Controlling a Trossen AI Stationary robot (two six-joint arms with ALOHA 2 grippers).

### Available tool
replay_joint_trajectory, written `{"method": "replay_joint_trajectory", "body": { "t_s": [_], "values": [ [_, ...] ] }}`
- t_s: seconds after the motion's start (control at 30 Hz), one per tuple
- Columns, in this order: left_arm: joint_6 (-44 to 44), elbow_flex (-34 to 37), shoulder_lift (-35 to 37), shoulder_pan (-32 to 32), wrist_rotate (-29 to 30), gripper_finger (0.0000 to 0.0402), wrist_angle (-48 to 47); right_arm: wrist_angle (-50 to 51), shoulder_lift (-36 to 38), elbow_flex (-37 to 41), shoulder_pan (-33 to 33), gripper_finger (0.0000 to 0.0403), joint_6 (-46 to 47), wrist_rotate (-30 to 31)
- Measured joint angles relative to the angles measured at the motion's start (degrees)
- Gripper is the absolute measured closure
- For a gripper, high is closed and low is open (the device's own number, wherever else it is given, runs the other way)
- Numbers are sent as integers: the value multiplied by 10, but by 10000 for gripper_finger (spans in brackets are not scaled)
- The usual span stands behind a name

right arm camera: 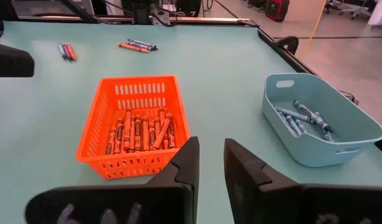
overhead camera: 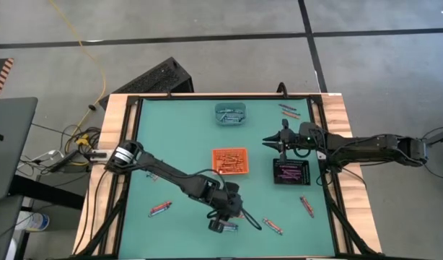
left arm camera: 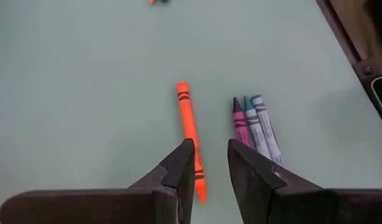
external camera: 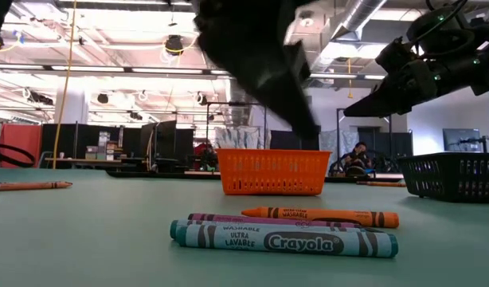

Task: Sort crayons
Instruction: Put the green crayon into the blue bin

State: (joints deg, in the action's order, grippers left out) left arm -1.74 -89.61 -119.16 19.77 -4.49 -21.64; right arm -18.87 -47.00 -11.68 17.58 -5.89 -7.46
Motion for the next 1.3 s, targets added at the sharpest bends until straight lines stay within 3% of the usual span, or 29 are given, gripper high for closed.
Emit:
{"method": "replay_joint_trajectory", "body": {
  "t_s": [0.5,0.87,1.3],
  "values": [
    [-34,-1,0,35,-11,318,30,-2,0,0,0,332,-9,0],
    [-81,0,-31,91,43,318,51,-33,0,0,0,332,-66,0],
    [-143,-2,-39,93,73,323,67,-30,0,0,2,332,-107,0]
  ]
}}
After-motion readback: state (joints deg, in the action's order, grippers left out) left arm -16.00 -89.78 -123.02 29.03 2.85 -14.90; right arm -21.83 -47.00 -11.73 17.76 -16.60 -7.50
